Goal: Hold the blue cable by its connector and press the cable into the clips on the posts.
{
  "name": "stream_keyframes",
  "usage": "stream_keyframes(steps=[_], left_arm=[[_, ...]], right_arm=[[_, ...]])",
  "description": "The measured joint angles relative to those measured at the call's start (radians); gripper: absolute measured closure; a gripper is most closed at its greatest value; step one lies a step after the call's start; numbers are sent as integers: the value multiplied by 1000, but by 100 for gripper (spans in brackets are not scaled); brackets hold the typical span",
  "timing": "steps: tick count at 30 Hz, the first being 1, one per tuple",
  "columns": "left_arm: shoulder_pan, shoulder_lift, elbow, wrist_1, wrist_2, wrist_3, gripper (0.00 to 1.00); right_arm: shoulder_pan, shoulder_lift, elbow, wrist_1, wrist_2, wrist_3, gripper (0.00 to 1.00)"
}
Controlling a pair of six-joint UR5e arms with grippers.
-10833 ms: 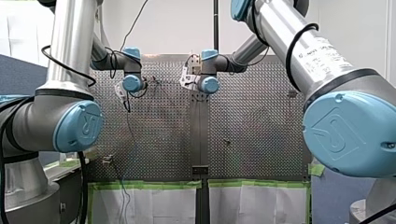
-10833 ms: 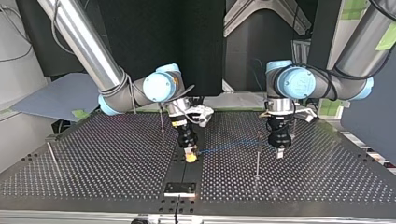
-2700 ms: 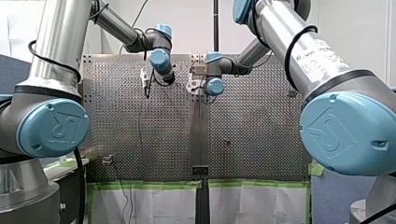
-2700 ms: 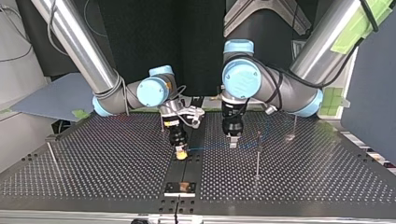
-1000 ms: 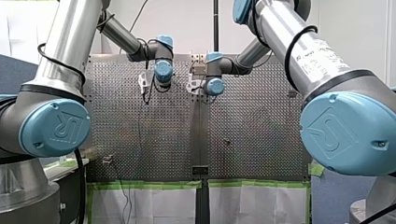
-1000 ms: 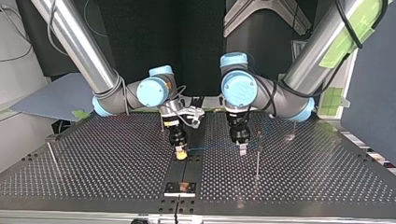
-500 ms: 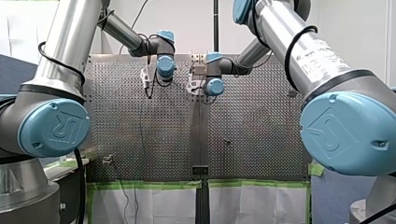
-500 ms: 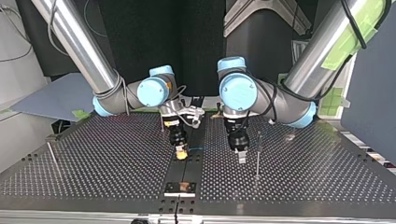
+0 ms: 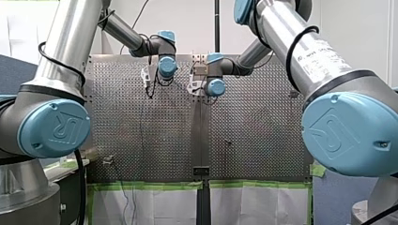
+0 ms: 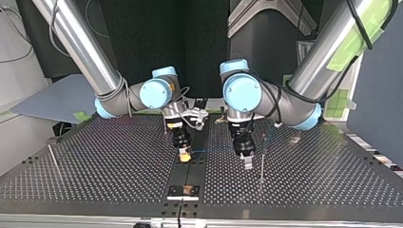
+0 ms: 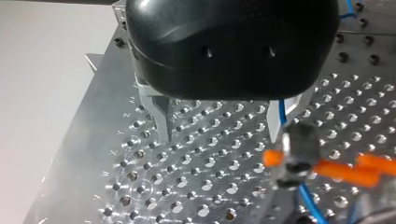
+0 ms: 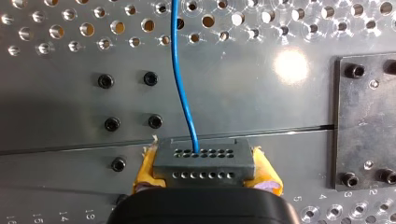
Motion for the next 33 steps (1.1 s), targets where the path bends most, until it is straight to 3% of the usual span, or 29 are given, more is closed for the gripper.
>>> stream_keyframes(steps=[1,2,3,4,5,6,7,8,9,11,13,25,33], left_arm=[[0,0,0,4,0,2,0],[0,0,0,7,-1,4,10],[0,0,0,10,-1,7,10],[0,0,0,12,-1,8,22],[0,0,0,13,-2,10,40],[-1,0,0,14,-2,13,40],[-1,0,0,15,-2,15,53],[-2,0,0,15,-2,17,71],[-2,0,0,17,-2,21,71],[-3,0,0,20,-2,27,96],[-5,0,0,23,-1,33,100],[-16,0,0,26,21,40,100],[-32,-17,0,39,36,35,100]], right_arm=[[0,0,0,0,0,0,100],[0,0,0,0,0,0,100],[0,1,0,0,0,0,100],[0,1,0,0,0,0,100],[-1,1,0,0,0,0,100],[0,1,0,0,0,0,100],[0,1,0,0,0,0,100],[0,1,0,1,0,0,100],[0,1,0,1,0,0,100],[-1,2,0,1,0,0,100],[0,2,0,1,0,0,100],[-3,4,3,5,0,2,100],[-27,6,50,6,1,8,100]])
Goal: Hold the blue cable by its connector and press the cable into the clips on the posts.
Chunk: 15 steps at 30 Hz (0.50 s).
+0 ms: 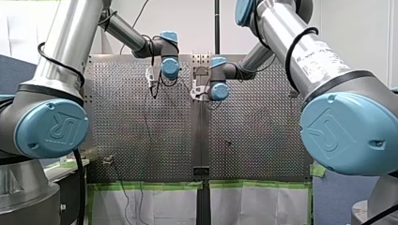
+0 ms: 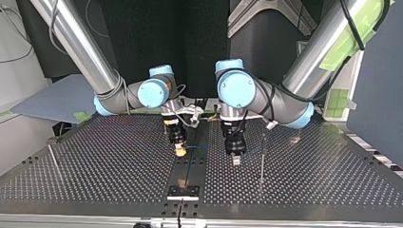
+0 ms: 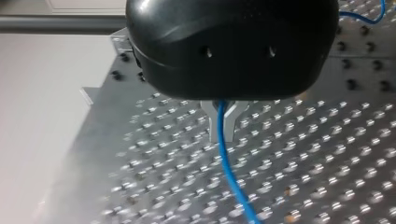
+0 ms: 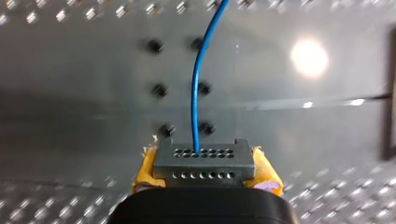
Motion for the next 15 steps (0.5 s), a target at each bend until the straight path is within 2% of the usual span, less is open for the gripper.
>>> stream_keyframes(steps=[5,15], left_arm=[[-22,-34,0,-21,-20,2,100],[-65,-68,-2,-56,-97,7,100]], right_arm=[[-24,0,35,1,-1,10,100],[-74,0,109,-1,1,14,100]])
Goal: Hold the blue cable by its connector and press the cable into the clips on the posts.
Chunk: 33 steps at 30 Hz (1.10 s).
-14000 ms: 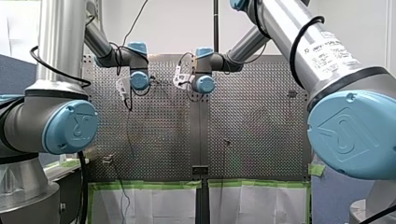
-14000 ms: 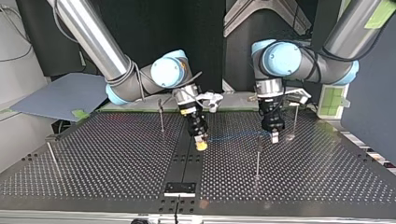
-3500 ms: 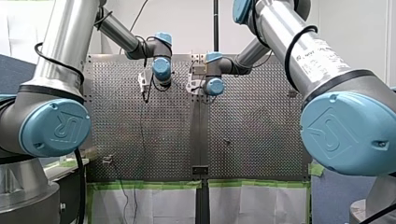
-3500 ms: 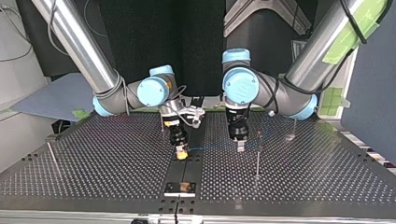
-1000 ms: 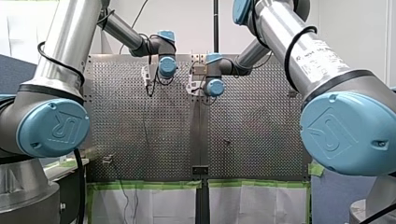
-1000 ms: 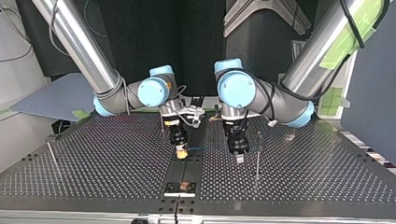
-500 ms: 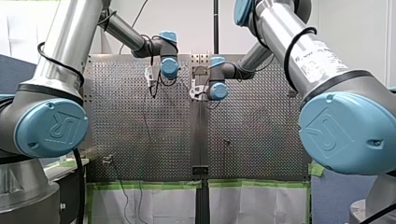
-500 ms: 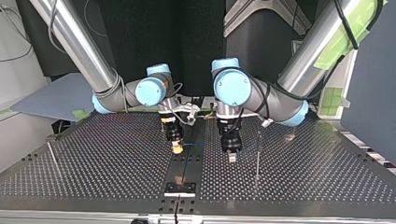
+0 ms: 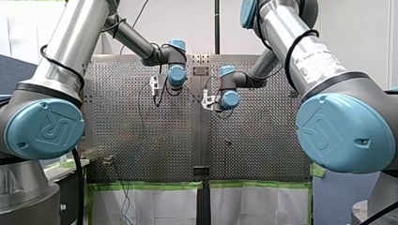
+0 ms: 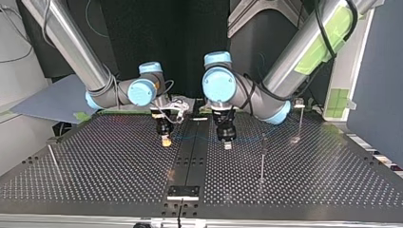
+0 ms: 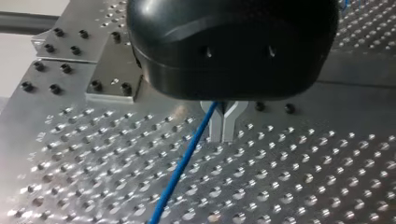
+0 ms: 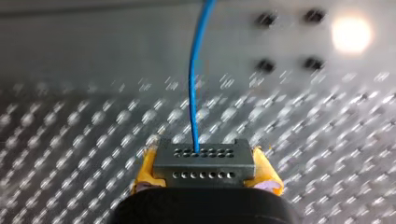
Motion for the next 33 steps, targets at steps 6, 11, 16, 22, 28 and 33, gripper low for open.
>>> stream_keyframes(steps=[6,11,16,22,28,33], left_arm=[[-26,-41,-1,1,-8,15,100],[-50,-73,-1,21,-7,20,100],[-66,-92,0,26,-10,21,100],[-78,-137,0,47,-12,25,100],[-81,-182,0,74,-13,14,100],[-83,-193,0,80,-11,13,100]], right_arm=[[-15,0,28,0,-3,-6,100],[-16,0,32,2,-5,-14,100],[-16,0,37,5,-7,-21,100],[-19,-3,75,7,-16,-47,100],[-28,-19,117,5,-36,-67,100],[-41,-47,156,-19,-52,-70,100]])
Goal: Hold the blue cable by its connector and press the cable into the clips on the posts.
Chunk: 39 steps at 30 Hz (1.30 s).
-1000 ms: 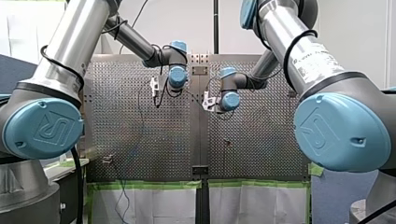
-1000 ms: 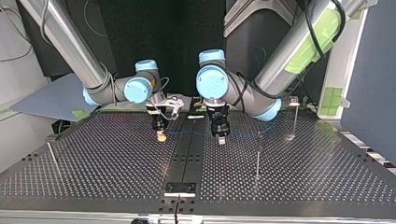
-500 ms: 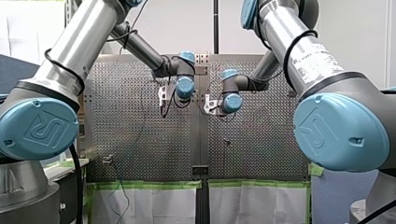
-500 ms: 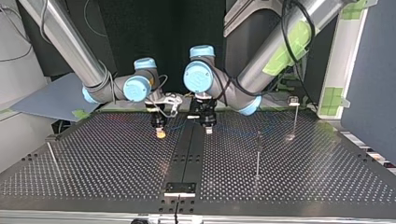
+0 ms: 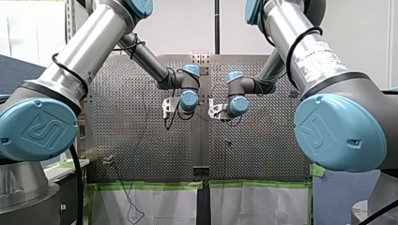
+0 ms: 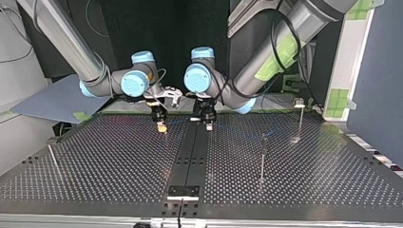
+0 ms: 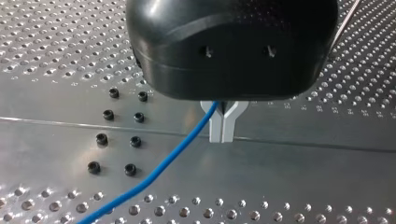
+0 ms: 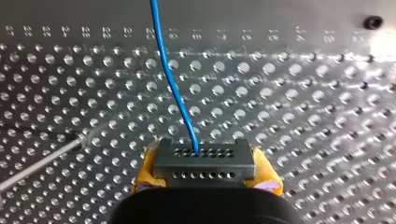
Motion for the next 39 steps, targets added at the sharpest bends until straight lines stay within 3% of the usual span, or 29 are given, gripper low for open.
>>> stream_keyframes(steps=[10,13,20,23,33,39], left_arm=[[-31,-31,0,14,0,0,100],[-51,-34,0,24,-1,-9,100],[-82,-51,0,42,-1,-23,100],[-89,-65,0,50,-2,-27,100],[-107,-125,0,109,-20,-43,100],[-118,-133,0,134,-21,-56,100]], right_arm=[[-26,-46,81,-78,-14,5,100],[-35,-48,104,-102,-19,18,100],[-57,-48,171,-169,-42,72,100],[-59,-49,201,-199,-43,81,100],[-60,-49,293,-290,-44,77,100],[-72,-47,342,-318,-45,66,100]])
